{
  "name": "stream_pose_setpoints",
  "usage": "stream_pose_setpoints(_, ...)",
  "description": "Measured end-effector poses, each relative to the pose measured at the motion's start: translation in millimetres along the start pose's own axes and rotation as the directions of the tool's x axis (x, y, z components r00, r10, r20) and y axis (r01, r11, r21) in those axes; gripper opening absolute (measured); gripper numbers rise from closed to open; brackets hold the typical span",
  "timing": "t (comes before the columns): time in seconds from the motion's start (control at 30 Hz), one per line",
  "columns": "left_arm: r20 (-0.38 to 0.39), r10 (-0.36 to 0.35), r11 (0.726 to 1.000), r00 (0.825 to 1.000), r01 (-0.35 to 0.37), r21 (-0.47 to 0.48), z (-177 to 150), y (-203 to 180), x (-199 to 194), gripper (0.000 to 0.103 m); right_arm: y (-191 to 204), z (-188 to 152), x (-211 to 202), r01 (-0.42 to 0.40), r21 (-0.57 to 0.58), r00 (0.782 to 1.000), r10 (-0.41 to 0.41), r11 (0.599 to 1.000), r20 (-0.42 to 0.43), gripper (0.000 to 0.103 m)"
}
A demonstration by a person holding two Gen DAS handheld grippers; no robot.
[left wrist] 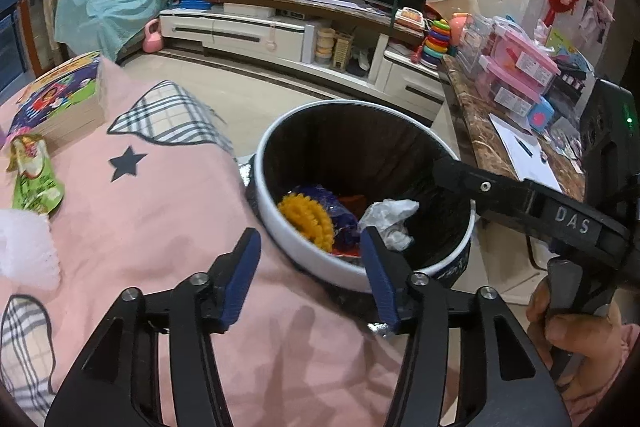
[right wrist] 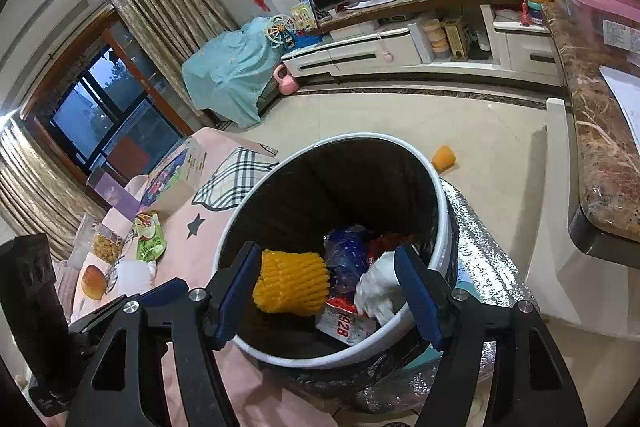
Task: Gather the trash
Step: 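Open both tools to drop the foam net and white wrapper, then move both open tools back toward the white foam net and green pouch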
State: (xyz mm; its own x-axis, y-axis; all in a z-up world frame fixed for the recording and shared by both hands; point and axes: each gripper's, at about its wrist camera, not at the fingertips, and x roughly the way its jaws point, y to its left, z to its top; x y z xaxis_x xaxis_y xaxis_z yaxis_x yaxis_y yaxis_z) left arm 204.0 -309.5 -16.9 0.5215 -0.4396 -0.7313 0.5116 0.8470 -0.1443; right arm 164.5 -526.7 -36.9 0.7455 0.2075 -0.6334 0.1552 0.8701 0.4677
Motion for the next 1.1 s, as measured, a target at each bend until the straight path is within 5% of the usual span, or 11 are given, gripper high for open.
stream_pose_setpoints(0.23, 0.016, 0.038, 0.997, 0.999, -0.037, -0.064, -21.7, 25.0, -17.8, 0.060, 9.3, -11.5, -6.6, -0.027, 0.014, 0.999, 0.026, 1.000, 0.020, 0.086)
stream_pose_setpoints(0.57, 0.045, 0.125, 0.976, 0.991, -0.115, -0.183, -54.0, 68.8, -47.5, 0.076, 43.3, -37.0, -13.4, -0.063, -0.021, 0.997, 0.063, 0.998, 0.045, 0.092)
stream_pose_setpoints(1.1, 0.050, 0.227, 0.919, 0.973, -0.197, -0.341, -96.3, 141.5, -85.7, 0.078, 94.0, -68.1, 0.6, -0.130, -0.078, 0.992, 0.129, 0.989, -0.013, 0.093)
